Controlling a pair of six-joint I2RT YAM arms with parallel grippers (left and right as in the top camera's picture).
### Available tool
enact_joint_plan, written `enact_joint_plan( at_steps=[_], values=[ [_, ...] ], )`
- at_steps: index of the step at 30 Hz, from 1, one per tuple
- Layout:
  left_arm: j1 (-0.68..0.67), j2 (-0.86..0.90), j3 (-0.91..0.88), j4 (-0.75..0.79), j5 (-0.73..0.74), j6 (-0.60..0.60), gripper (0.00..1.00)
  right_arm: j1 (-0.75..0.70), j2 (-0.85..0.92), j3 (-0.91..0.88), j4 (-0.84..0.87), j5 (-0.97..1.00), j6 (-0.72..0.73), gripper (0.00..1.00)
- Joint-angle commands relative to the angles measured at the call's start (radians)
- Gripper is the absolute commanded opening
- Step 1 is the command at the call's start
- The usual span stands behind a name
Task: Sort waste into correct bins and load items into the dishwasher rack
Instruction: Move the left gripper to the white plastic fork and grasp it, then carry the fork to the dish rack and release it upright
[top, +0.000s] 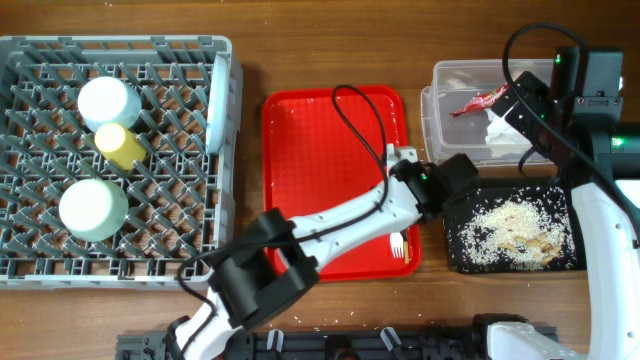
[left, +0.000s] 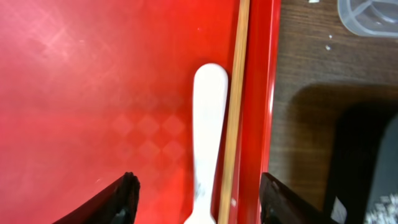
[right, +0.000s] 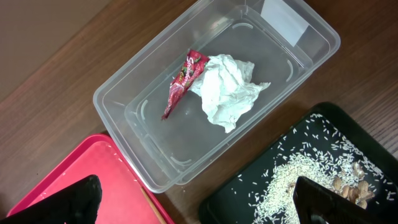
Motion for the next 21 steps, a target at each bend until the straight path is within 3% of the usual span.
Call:
enact_joint_plan(
  at_steps=[1,10,11,13,16,17,21],
  values=[
    [-0.001,0.058,0.016,0.027,-0.082,-0.069,0.59,0.002,0.007,0.005,0.000,0.017,-0.003,1.00],
    [-0.003,0.141,0.012,0.006,-0.058,-0.069,0.47,0.002,0.007,0.005,0.000,0.017,-0.003,1.00],
    [-0.003,0.141,0.012,0.006,-0.058,-0.069,0.43,0.002,0.007,0.005,0.000,0.017,-0.004,1.00],
    [-0.003,0.141,0.011,0.005,-0.057,-0.069,0.26,0.002,0.007,0.005,0.000,0.017,-0.003,1.00],
    [-0.003,0.141,0.010,-0.019,-0.042,-0.068,0.19,0.002,0.007,0.005,0.000,0.017,-0.003,1.00],
    [-0.003,0.141,0.011,-0.031,-0.043,-0.060,0.04,0.002,0.007,0.005,0.000,0.017,-0.003,1.00],
    [0.018,0.073,0.015,-0.126,-0.055,-0.041,0.04,0.002,0.007,0.005,0.000,0.017,-0.004,1.00]
  ],
)
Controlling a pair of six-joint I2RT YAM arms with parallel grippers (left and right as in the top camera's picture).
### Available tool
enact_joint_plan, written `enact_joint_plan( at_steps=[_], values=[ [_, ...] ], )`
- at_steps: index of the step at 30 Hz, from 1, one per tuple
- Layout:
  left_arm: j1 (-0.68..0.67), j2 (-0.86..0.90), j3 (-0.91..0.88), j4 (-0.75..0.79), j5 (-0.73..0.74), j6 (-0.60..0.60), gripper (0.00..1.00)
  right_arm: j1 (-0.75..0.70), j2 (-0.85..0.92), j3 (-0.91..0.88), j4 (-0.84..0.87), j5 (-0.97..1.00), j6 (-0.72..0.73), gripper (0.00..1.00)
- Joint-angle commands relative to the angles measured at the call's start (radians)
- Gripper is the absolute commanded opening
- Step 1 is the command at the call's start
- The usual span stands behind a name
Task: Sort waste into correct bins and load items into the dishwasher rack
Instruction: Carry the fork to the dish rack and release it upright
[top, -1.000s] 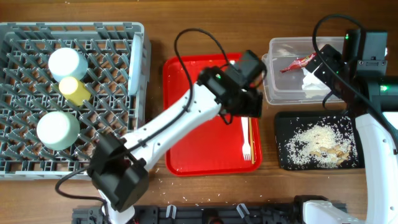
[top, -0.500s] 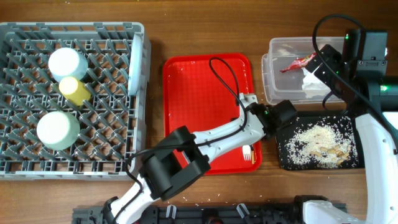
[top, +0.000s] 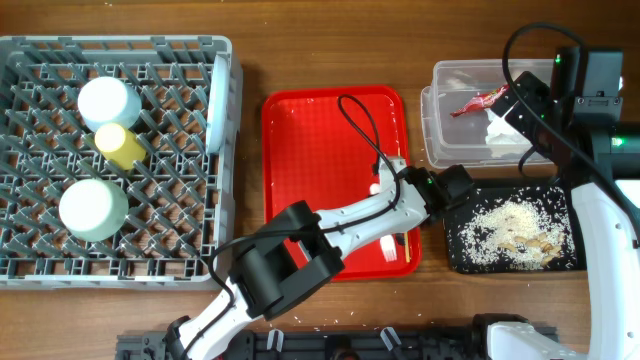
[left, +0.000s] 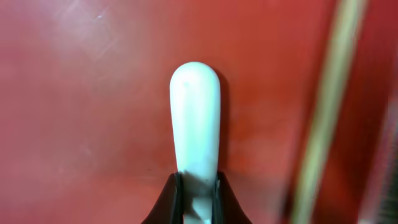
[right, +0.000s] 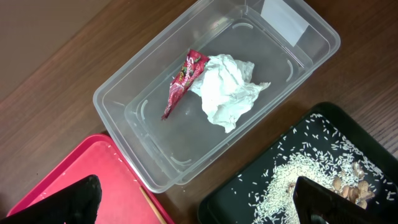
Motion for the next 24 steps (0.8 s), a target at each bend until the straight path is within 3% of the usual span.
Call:
enact_joint_plan(
  at_steps=[1,3,10,14,17,18,19,21,23,24],
  values=[
    [0.031,-0.070,0.005,-0.058,-0.004,0.070,0.04,0.002,0.007,0.005,0.000,0.017,-0.003,1.00],
    [0.071,-0.179,0.005,-0.089,-0.005,0.238,0.04,0.002,0.007,0.005,0.000,0.017,-0.003,1.00],
    [0.294,-0.531,0.005,-0.215,-0.094,0.398,0.04,0.002,0.007,0.005,0.000,0.017,-0.003,1.00],
    [0.540,-0.716,0.005,-0.209,-0.153,0.672,0.04,0.002,0.007,0.005,0.000,0.017,-0.003,1.00],
    [0.738,-0.758,0.004,-0.192,-0.146,0.853,0.04,0.002,0.007,0.005,0.000,0.017,-0.003,1.00],
    [0.830,-0.756,0.004,-0.188,-0.090,0.949,0.04,0.002,0.007,0.005,0.000,0.017,-0.003,1.00],
    [0.960,-0.736,0.002,-0.174,0.065,1.112,0.04,0.002,0.007,0.005,0.000,0.017,-0.003,1.00],
    [1.100,-0.699,0.002,-0.145,0.360,1.288,0.04,0.002,0.007,0.005,0.000,0.017,-0.003,1.00],
    [1.239,-0.632,0.002,-0.124,0.629,1.453,0.04,0.002,0.007,0.005,0.000,0.017,-0.003,1.00],
    [1.279,-0.603,0.002,-0.100,0.656,1.458,0.04,0.002,0.007,0.005,0.000,0.017,-0.003,1.00]
  ],
)
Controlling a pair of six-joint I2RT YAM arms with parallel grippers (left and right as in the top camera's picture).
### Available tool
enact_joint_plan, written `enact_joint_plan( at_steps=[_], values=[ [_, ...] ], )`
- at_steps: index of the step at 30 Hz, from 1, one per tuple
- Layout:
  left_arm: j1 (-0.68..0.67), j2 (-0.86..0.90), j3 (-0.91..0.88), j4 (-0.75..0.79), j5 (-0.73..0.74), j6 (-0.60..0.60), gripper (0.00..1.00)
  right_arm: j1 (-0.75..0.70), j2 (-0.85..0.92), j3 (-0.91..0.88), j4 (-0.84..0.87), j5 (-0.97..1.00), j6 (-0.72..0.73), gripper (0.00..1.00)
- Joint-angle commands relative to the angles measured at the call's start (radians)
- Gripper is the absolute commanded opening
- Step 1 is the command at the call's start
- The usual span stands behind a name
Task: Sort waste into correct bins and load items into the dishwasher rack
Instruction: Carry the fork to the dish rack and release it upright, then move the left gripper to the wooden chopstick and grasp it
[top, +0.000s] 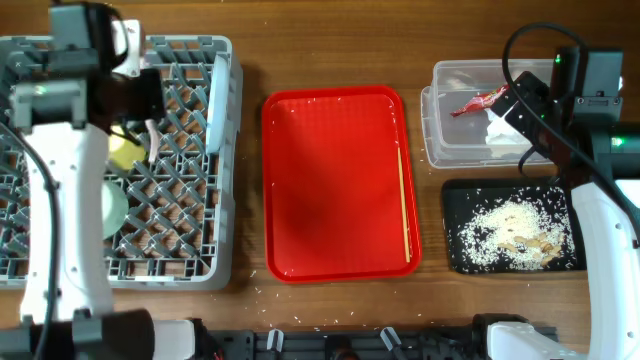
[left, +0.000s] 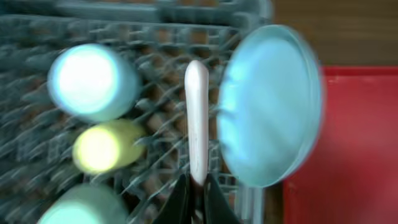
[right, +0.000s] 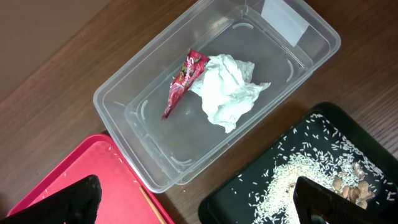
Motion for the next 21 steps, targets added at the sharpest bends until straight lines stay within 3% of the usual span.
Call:
enact_joint_plan(
  at_steps=[1,5,6,7,10,12,17,21],
  values=[
    [0.151,0.117,0.003,0.057,0.347,0.208,0.04,0.002,0.007,0.005,0.000,0.017,-0.003,1.00],
    [0.230,0.267,0.003,0.064,0.422,0.216,0.11,0.002,0.007,0.005,0.000,0.017,-0.003,1.00],
    [0.233,0.304,0.003,0.064,0.430,0.214,0.19,0.002,0.007,0.005,0.000,0.017,-0.003,1.00],
    [0.233,0.326,0.003,0.064,0.446,0.214,0.37,0.002,0.007,0.005,0.000,0.017,-0.003,1.00],
    [0.233,0.337,0.003,0.063,0.531,0.214,0.49,0.002,0.007,0.005,0.000,0.017,-0.003,1.00],
    [0.233,0.336,0.003,0.048,0.578,0.214,0.50,0.002,0.007,0.005,0.000,0.017,-0.003,1.00],
    [0.228,0.331,0.003,-0.060,0.900,0.215,0.55,0.002,0.007,0.005,0.000,0.017,-0.004,1.00],
    [0.194,0.257,0.003,-0.130,0.933,0.253,0.55,0.002,0.007,0.005,0.000,0.017,-0.004,1.00]
  ],
)
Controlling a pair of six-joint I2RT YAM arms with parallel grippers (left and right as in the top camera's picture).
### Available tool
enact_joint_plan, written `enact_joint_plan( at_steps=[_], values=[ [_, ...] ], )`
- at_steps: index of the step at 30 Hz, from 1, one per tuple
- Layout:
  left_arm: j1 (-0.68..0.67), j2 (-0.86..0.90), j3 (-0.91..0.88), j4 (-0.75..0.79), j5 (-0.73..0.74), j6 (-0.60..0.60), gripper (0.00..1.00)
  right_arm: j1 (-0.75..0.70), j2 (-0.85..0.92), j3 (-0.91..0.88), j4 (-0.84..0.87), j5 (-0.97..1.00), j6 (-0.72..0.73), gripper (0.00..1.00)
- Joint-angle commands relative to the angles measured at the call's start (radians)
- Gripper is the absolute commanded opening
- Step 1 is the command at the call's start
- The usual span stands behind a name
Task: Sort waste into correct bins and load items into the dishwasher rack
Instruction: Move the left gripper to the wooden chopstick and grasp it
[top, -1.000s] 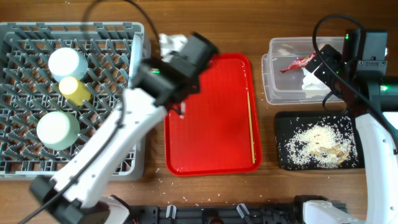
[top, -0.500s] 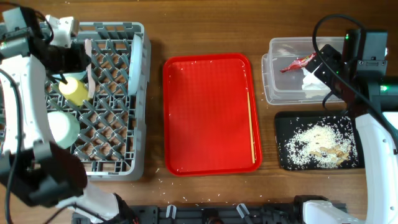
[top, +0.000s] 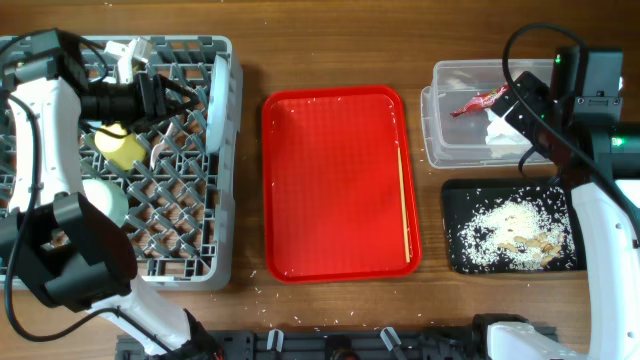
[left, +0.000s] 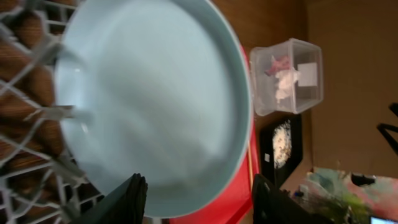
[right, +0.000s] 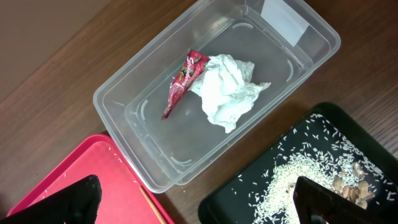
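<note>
My left gripper (top: 165, 100) is over the grey dishwasher rack (top: 60, 265), open, with nothing between its fingers (left: 134, 199). A white fork (top: 160, 143) lies in the rack just below it. The left wrist view is filled by the upright light blue plate (left: 155, 99) at the rack's right side. On the red tray (top: 330, 180) a wooden chopstick (top: 404, 205) lies along the right edge. My right gripper (right: 199, 196) hangs open above the clear bin (right: 124, 84), which holds a red wrapper (right: 180, 81) and a crumpled tissue (right: 227, 90).
In the rack stand a white cup (top: 105, 98), a yellow cup (top: 120, 145) and a pale green cup (top: 110, 205). A black tray (top: 512, 235) with rice and scraps sits below the clear bin. Rice grains are scattered near the table's front edge.
My left gripper was shut on the white fork above the rack; now it is open and the fork lies in the rack. The right arm has not moved.
My left gripper was open over the white fork beside the chopstick on the red tray. Then it was shut on the fork's handle. Then it held the fork over the rack by the blue plate, and now the fork rests in the rack.
</note>
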Motion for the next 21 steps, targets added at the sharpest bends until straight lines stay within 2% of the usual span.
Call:
enact_joint_plan(
  at_steps=[1,2,5,7,9,13,14,15,17,18,19,21],
  values=[
    [-0.023,-0.120,0.003,0.008,0.077,0.043,0.63,0.002,0.007,0.005,0.000,0.017,-0.003,1.00],
    [-0.023,-0.180,0.003,0.038,0.074,0.042,1.00,0.002,0.007,0.005,0.000,0.017,-0.003,1.00],
    [-0.043,-0.328,0.003,0.086,0.076,0.000,1.00,0.002,0.007,0.005,0.000,0.017,-0.003,1.00],
    [-0.114,-0.389,0.003,0.084,0.143,-0.008,1.00,0.002,0.007,0.005,0.000,0.017,-0.003,1.00],
    [-0.226,-0.404,0.003,0.078,0.225,-0.056,1.00,0.002,0.007,0.005,0.000,0.017,-0.003,1.00],
    [-0.568,-0.338,0.003,0.163,0.207,-0.077,1.00,0.002,0.007,0.005,0.000,0.017,-0.003,1.00],
    [-0.637,-0.317,0.003,0.220,0.132,-0.167,1.00,0.002,0.007,0.005,0.000,0.017,-0.003,1.00],
    [-0.715,-0.290,0.003,0.285,-0.002,-0.317,1.00,0.002,0.007,0.005,0.000,0.017,-0.003,1.00],
    [-0.888,-0.221,0.003,0.388,-0.561,-0.713,1.00,0.002,0.007,0.005,0.000,0.017,-0.003,1.00],
    [-0.952,-0.189,0.003,0.391,-0.816,-0.887,1.00,0.002,0.007,0.005,0.000,0.017,-0.003,1.00],
    [-1.033,-0.133,0.003,0.379,-1.051,-1.116,1.00,0.002,0.007,0.005,0.000,0.017,-0.003,1.00],
    [-1.100,-0.048,0.003,0.385,-1.074,-1.292,1.00,0.002,0.007,0.005,0.000,0.017,-0.003,1.00]
  ],
)
